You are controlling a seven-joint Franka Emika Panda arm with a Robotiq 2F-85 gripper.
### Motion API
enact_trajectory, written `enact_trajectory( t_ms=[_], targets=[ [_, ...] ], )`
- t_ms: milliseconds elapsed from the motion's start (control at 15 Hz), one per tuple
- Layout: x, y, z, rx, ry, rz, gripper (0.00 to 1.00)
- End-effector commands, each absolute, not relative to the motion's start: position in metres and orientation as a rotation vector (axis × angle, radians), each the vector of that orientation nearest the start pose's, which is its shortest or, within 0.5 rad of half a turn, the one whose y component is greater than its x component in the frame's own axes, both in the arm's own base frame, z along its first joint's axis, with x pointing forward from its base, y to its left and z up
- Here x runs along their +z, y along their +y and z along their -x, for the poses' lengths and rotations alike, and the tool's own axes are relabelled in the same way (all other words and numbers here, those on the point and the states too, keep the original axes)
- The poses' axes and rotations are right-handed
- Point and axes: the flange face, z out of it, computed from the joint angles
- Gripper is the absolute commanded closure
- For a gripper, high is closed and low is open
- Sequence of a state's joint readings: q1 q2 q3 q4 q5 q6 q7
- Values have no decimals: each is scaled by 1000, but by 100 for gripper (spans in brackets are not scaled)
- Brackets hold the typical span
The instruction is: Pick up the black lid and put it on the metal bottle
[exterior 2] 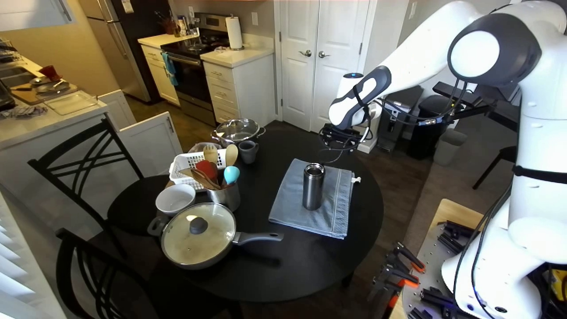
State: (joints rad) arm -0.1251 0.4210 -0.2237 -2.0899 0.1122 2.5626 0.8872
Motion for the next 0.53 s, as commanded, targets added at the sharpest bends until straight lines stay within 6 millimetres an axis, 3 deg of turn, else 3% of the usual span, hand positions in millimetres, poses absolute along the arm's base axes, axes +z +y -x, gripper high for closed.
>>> enact_trajectory(
  t_ms=[0,333,467],
  targets=[
    [231,-203,-557,-110,1912,2499,0],
    [234,-205,-557,-119,1915,2495,0],
    [220,-225,-569,-160,1963,2455,0]
  ],
)
